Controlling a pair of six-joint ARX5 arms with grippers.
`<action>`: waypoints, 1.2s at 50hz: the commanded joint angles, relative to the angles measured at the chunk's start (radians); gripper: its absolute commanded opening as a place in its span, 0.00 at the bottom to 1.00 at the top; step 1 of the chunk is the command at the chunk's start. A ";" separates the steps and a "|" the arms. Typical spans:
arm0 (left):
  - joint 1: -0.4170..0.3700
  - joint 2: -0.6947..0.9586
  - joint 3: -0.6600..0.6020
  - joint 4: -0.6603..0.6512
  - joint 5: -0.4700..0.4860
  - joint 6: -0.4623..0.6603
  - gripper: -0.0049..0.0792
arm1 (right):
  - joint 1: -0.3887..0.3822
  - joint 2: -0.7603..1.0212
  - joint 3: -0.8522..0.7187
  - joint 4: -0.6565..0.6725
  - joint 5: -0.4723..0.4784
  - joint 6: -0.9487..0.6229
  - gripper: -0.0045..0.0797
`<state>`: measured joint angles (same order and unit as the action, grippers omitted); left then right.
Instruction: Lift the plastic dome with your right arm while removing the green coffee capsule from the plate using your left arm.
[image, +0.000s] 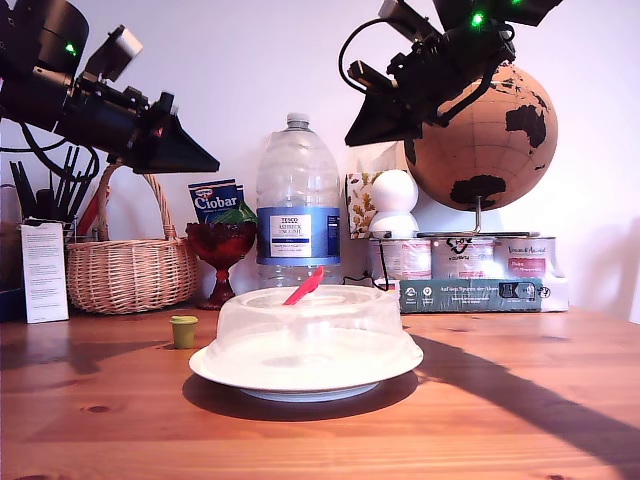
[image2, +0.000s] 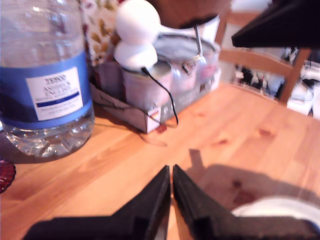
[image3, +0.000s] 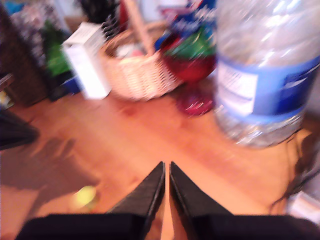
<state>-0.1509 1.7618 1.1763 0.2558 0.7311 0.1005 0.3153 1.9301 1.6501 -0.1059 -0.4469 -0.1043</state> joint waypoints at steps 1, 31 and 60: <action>-0.002 -0.013 0.000 0.015 0.000 -0.024 0.04 | 0.008 -0.005 0.000 0.016 0.019 0.004 0.04; -0.005 -0.241 -0.045 -0.073 -0.018 -0.057 0.04 | 0.018 -0.329 -0.217 0.057 0.090 0.014 0.04; -0.065 -0.668 -0.397 -0.074 -0.033 -0.119 0.04 | 0.141 -0.811 -0.684 0.060 0.099 0.048 0.04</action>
<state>-0.2089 1.1217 0.8181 0.1791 0.6975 0.0025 0.4408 1.1625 1.0008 -0.0597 -0.3496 -0.0685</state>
